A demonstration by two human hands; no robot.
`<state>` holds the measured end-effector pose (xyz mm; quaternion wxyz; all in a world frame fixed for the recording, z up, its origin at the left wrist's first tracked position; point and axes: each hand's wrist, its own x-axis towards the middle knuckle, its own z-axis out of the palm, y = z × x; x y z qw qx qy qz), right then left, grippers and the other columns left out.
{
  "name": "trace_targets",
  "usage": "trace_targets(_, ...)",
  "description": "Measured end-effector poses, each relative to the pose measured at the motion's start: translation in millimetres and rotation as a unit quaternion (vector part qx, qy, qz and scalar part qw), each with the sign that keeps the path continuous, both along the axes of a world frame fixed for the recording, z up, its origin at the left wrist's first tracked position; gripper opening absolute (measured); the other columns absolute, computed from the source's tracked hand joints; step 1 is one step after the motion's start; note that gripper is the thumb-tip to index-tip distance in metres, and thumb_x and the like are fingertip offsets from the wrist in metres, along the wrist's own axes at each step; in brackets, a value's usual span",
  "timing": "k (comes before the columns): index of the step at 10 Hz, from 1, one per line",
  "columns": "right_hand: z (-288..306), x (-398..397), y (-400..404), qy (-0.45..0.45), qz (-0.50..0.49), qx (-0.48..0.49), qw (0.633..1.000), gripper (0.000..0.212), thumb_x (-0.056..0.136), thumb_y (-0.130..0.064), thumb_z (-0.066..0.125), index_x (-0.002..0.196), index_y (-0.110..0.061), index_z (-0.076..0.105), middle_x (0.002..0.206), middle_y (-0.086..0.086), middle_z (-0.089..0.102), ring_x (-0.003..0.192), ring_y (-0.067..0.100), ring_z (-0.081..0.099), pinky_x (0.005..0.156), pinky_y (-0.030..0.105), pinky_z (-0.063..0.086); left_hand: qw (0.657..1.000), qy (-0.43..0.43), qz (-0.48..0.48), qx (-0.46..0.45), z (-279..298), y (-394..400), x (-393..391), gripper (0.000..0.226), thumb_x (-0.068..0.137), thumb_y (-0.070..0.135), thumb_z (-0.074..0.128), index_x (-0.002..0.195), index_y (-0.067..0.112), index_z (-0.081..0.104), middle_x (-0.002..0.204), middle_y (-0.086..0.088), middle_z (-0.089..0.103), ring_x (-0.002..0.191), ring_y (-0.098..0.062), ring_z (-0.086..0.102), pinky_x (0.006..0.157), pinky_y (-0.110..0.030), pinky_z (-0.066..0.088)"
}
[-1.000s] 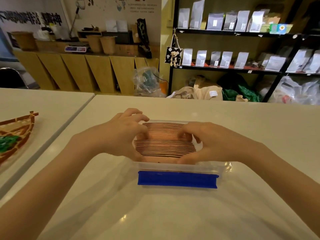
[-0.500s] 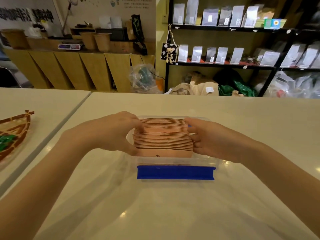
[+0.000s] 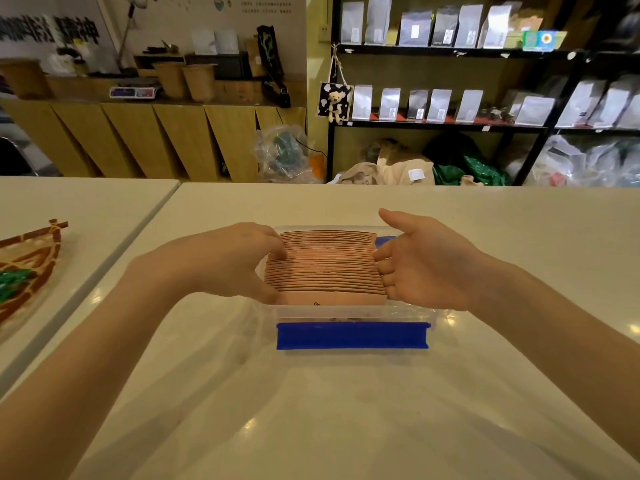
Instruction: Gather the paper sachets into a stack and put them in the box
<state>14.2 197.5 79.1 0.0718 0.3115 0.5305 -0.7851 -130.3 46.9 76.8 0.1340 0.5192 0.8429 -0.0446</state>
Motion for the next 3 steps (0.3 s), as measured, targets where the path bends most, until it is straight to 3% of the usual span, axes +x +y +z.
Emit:
trace_targets(1, 2, 2, -2, -0.008, -0.019, 0.033, 0.999, 0.042, 0.089, -0.048, 0.031, 0.115, -0.016, 0.044, 0.110, 0.012, 0.059, 0.093, 0.025, 0.056, 0.084, 0.034, 0.045, 1.000, -0.016, 0.008, -0.003, 2, -1, 0, 0.061, 0.075, 0.048, 0.058, 0.130, 0.029, 0.037, 0.141, 0.007, 0.038, 0.125, -0.013, 0.034, 0.104, -0.030, 0.031)
trace_targets(2, 7, 6, 6, 0.020, -0.031, 0.065, 0.997, 0.073, 0.088, -0.045, 0.038, 0.140, -0.005, 0.008, 0.147, 0.017, 0.030, 0.132, 0.031, 0.032, 0.109, 0.039, 0.024, 0.999, -0.030, 0.020, 0.010, 10, -4, 0, 0.060, 0.077, 0.049, 0.056, 0.130, 0.030, 0.037, 0.141, 0.009, 0.038, 0.125, -0.012, 0.034, 0.103, -0.031, 0.030)
trace_targets(3, 27, 19, 12, 0.100, -0.099, 0.165, 0.976, 0.057, 0.087, -0.034, 0.044, 0.134, -0.005, 0.030, 0.140, 0.014, 0.042, 0.126, 0.030, 0.043, 0.100, 0.037, 0.037, 0.995, -0.051, 0.036, 0.083, 28, -11, -1, 0.052, 0.077, 0.047, 0.055, 0.125, 0.031, 0.044, 0.133, 0.011, 0.046, 0.111, -0.005, 0.038, 0.094, -0.024, 0.034)
